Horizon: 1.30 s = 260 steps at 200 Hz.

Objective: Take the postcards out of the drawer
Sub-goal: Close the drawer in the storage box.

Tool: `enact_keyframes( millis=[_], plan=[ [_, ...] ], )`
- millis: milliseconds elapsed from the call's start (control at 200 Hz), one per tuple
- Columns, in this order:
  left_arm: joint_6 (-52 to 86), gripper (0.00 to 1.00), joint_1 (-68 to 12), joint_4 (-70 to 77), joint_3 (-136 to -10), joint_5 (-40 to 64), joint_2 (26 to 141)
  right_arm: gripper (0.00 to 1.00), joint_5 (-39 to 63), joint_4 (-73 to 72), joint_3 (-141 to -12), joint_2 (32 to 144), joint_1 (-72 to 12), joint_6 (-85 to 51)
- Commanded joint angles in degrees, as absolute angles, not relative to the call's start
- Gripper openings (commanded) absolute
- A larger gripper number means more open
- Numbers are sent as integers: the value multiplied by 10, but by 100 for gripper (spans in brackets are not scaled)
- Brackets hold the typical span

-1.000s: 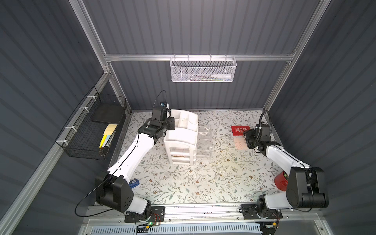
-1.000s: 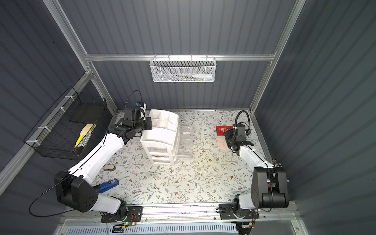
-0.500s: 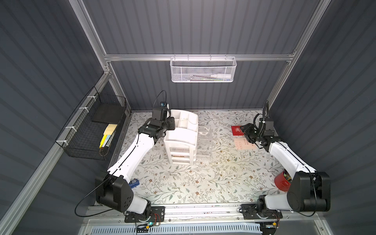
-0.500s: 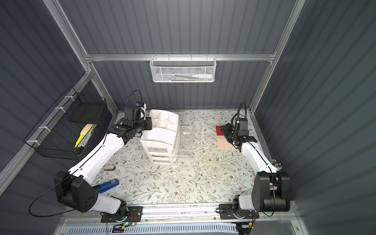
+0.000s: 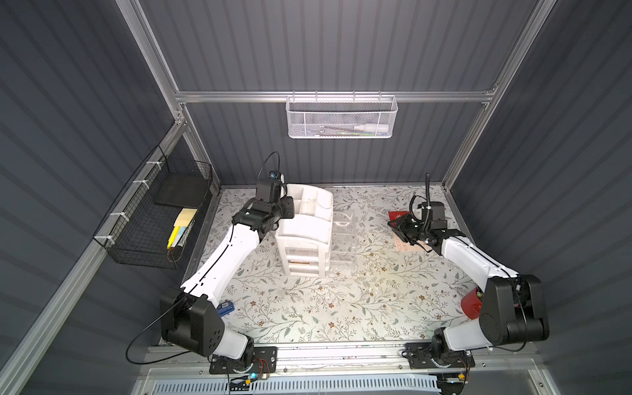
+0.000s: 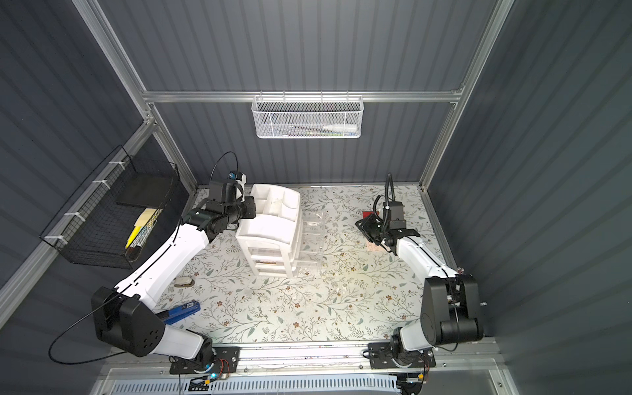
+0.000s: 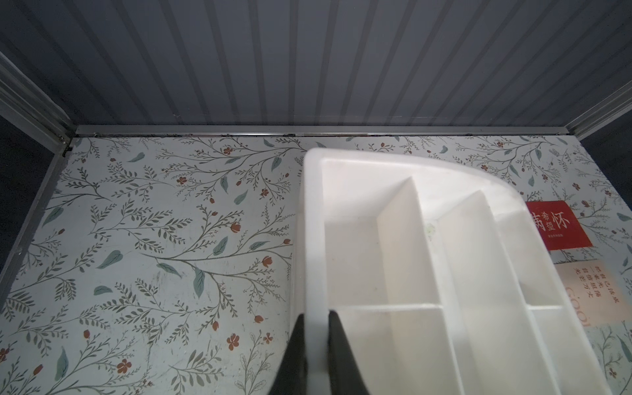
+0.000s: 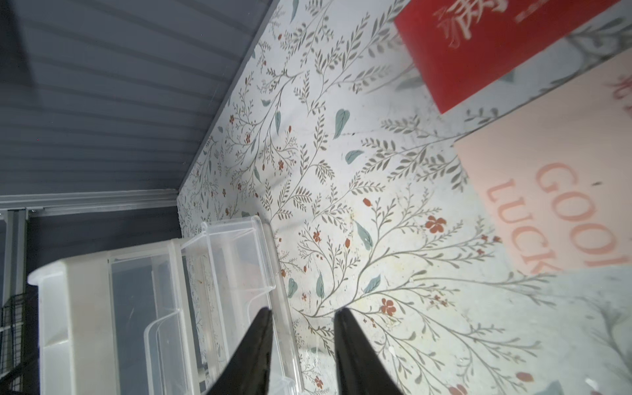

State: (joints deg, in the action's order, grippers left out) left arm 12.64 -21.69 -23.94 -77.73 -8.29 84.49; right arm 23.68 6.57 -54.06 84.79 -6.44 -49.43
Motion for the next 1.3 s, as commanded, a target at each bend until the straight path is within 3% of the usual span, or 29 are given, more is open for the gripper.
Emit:
enact_keyframes(
  millis=[0, 400, 1296],
  plan=[
    [92, 0, -221, -310, -740, -73, 894, 32, 249, 39, -534, 871, -89, -490],
    [96, 0, -221, -310, -740, -68, 898, 21, 255, -7, -552, 948, -168, -514],
    [96, 0, -221, -311, -740, -62, 897, 19, 261, -16, -621, 1002, -257, -527]
  ],
)
